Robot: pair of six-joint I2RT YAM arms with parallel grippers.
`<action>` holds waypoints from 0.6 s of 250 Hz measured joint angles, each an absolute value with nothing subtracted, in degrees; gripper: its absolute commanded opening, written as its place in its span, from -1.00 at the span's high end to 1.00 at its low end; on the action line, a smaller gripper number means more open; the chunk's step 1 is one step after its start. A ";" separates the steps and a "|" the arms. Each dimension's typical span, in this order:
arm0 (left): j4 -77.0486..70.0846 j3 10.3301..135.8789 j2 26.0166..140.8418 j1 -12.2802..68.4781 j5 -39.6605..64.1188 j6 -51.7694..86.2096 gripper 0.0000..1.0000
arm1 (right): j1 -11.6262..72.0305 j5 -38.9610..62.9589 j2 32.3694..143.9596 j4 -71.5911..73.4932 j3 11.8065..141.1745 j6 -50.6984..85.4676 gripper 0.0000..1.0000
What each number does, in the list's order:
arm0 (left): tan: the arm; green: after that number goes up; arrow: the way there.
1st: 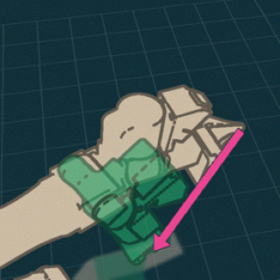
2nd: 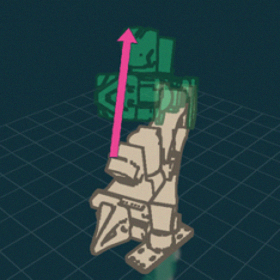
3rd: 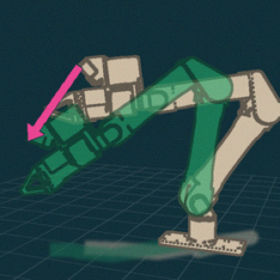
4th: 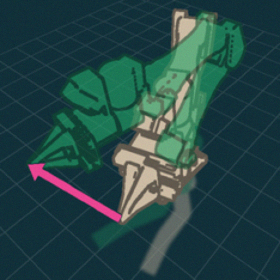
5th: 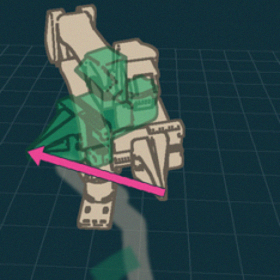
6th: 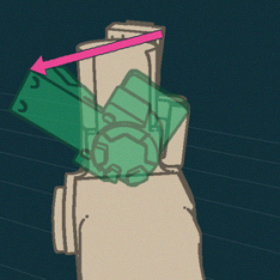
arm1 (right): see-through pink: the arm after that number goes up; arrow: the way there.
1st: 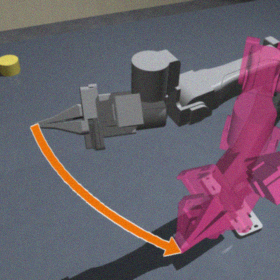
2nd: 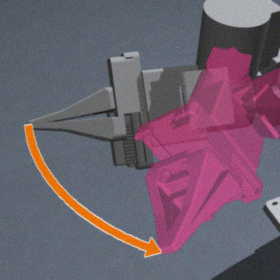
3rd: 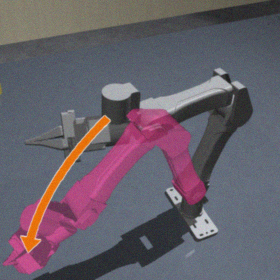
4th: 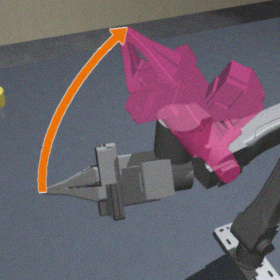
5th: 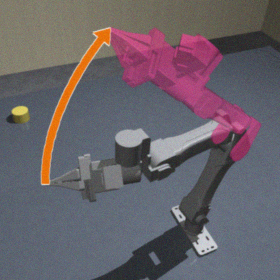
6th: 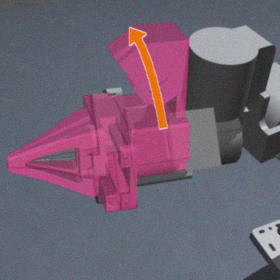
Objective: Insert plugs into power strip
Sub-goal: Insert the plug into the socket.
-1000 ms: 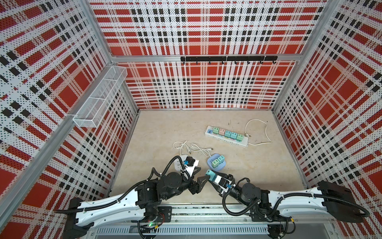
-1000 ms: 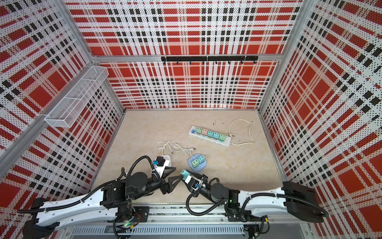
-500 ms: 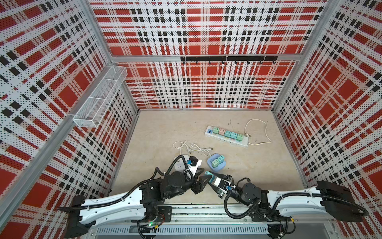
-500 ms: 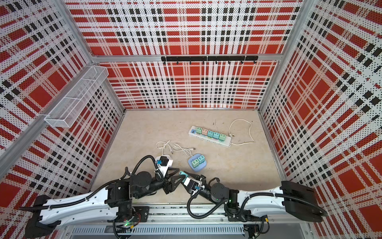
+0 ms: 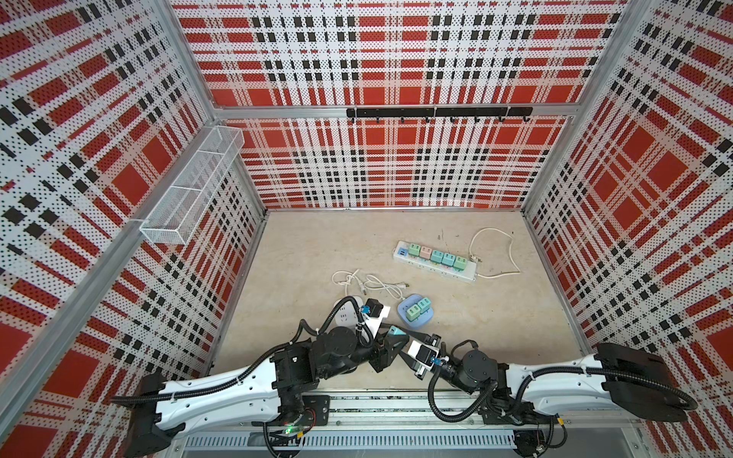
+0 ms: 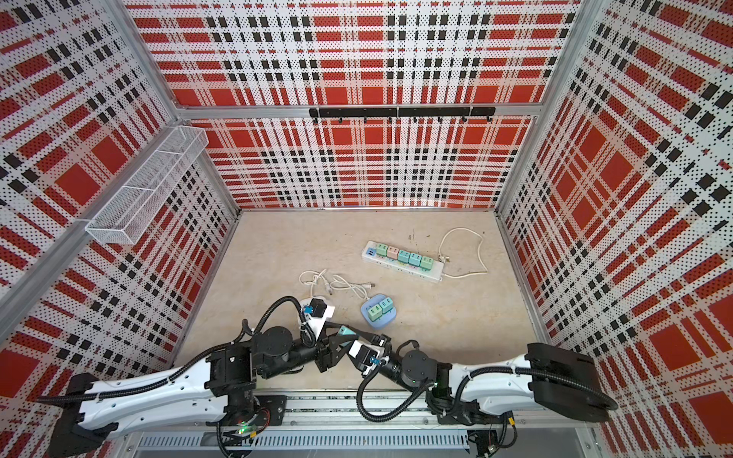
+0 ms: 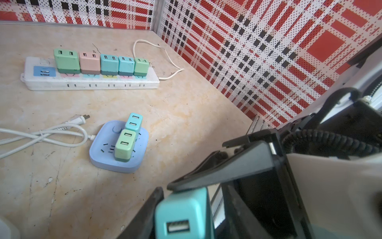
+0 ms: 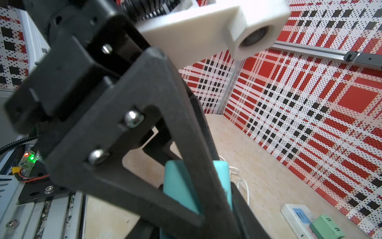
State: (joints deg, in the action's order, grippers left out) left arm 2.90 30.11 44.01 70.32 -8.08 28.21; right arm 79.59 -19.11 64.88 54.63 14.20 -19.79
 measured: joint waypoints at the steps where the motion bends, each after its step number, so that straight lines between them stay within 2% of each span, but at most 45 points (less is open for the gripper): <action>1: 2.90 30.11 44.03 70.28 -8.03 28.21 0.16 | 79.59 -19.11 64.88 54.65 14.20 -19.81 0.95; 44: -0.12 29.21 44.88 67.13 -3.88 30.02 0.51 | 79.40 -20.01 65.08 55.09 14.20 -20.88 0.92; 69: -2.37 28.21 45.54 64.84 -0.64 30.33 0.71 | 79.24 -20.97 65.41 55.09 14.17 -20.91 0.77; 120: -4.56 27.55 46.26 61.87 4.10 30.72 1.00 | 79.22 -22.13 65.73 55.77 13.89 -20.99 -0.12; 150: -4.69 27.18 45.76 58.43 5.26 30.44 1.00 | 79.33 -22.13 65.21 57.32 13.13 -20.29 -0.52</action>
State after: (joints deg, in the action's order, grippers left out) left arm -4.69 27.18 45.76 58.43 5.26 30.44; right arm 79.33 -22.13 65.21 57.32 13.13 -20.29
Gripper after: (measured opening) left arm 0.318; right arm 0.679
